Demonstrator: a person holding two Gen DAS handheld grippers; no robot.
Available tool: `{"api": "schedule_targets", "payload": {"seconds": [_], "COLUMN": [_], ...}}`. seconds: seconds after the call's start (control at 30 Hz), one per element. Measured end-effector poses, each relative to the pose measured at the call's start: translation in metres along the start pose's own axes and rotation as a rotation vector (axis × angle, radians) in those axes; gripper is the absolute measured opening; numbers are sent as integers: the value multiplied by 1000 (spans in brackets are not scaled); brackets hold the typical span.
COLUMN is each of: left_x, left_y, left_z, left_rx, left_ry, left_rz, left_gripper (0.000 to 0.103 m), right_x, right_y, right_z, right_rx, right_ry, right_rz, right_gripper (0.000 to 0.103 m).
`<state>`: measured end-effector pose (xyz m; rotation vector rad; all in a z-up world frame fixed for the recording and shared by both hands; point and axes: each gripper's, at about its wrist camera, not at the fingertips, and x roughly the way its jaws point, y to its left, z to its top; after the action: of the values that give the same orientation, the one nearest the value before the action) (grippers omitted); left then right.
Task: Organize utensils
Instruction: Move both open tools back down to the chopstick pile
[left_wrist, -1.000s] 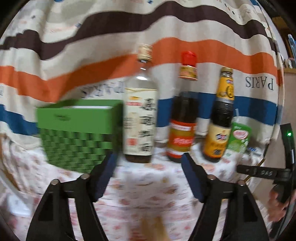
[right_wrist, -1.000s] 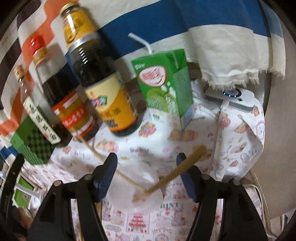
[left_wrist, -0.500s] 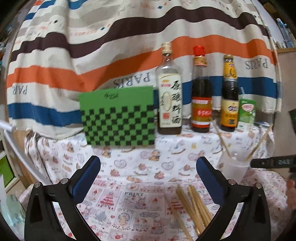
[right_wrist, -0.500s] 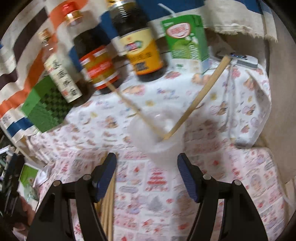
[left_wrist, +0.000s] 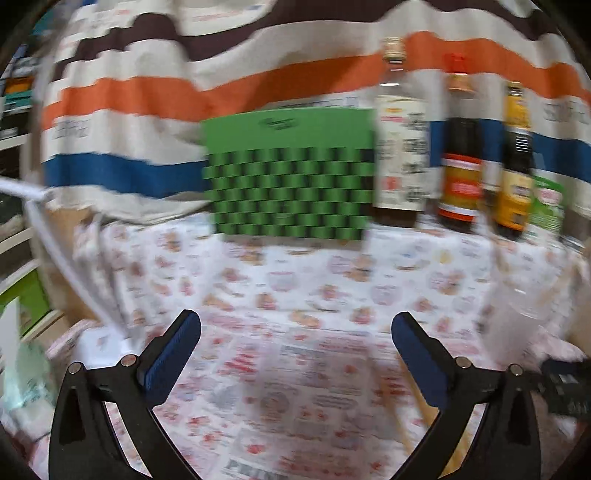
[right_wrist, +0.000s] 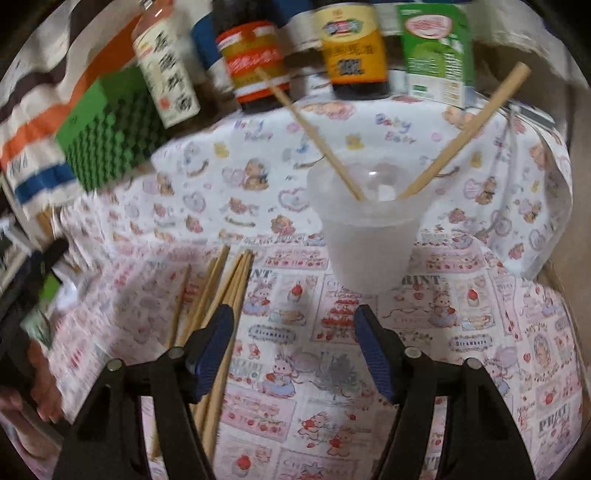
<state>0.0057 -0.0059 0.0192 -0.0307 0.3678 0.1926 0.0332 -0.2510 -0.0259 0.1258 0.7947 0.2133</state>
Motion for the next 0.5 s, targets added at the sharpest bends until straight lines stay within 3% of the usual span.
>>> {"api": "schedule_targets", "payload": {"seconds": [0.07,0.17,0.27,0.4,0.5], "left_x": [3,7,13,15,25], "left_y": [7,14,20,29,17], "left_z": [0,1,3,4,0], "left_rx": [-24,-26,-31,-100,-30], "left_ry": [7,12,22,65,142], "left_rz": [-1,-7,39,-47,-41], "left_gripper": [103,103,103,103,103], "right_x": [7,11,8,2,7], "right_y": [9,18,24,28,28], "right_z": [-5,-11,-16,-21,-24], "right_rx": [-28,-42,-25,-22,-20], "right_ry": [33,59,70,34,49], "right_rz": [11,18,35,10,19], "right_gripper": [47,43,41,33,29]}}
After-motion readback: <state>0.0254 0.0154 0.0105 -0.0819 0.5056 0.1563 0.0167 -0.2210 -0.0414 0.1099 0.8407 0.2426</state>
